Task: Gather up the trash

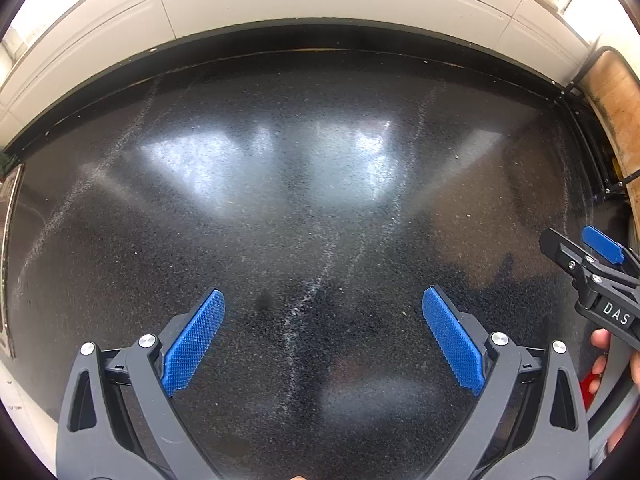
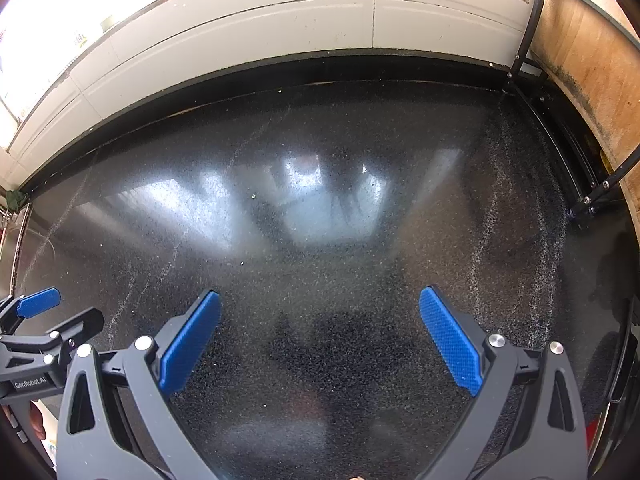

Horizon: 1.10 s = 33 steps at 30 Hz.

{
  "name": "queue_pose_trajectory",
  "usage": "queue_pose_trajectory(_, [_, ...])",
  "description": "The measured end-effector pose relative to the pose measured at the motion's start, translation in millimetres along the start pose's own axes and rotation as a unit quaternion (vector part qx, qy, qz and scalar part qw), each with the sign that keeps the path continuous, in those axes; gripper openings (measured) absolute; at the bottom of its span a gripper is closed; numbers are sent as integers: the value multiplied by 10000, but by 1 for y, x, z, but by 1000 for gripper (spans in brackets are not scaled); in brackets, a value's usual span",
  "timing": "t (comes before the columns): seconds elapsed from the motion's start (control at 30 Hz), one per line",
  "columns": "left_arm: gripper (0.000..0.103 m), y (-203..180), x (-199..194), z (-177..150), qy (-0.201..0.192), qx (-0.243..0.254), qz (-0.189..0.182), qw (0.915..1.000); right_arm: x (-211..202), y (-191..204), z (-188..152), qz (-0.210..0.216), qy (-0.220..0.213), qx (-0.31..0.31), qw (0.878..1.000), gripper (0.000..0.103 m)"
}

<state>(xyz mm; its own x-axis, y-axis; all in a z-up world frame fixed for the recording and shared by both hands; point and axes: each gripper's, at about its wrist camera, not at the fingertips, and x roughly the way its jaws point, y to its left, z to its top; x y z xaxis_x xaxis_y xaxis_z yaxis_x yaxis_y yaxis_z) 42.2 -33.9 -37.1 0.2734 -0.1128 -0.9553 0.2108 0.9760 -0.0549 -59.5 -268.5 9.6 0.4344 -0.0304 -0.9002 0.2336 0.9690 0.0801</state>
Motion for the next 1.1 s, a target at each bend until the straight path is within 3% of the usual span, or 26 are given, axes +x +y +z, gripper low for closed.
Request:
queue_pose_trajectory(0.4, [96, 9, 7, 6, 55, -72, 397, 9992, 5, -2, 0, -42, 58, -26, 10000, 96])
queue_pose_trajectory(0.6, [96, 16, 13, 10, 139, -225, 310, 9992, 9, -7, -4, -51, 157, -5, 9999, 96])
queue_pose_trajectory(0.67, [96, 19, 11, 10, 34, -229, 359, 9991, 11, -7, -5, -57, 185, -44, 9998, 96])
queue_pose_trajectory(0.73, [96, 20, 9, 10, -186, -114, 639, 9977, 12, -7, -7, -60, 203, -62, 9998, 96])
queue_pose_trajectory(0.83, [96, 23, 12, 9, -254, -99, 637, 9976, 13, -7, -9, -71, 207, -52, 9997, 96])
queue_pose_trajectory(0.93, [96, 26, 12, 6, -498, -49, 993, 9938, 12, -8, -8, -94, 136, -33, 9999, 96])
queue_pose_trajectory(1.1, [96, 38, 19, -4, -671, -360, 929, 9928, 13, -13, -15, -90, 43, 57, 9999, 96])
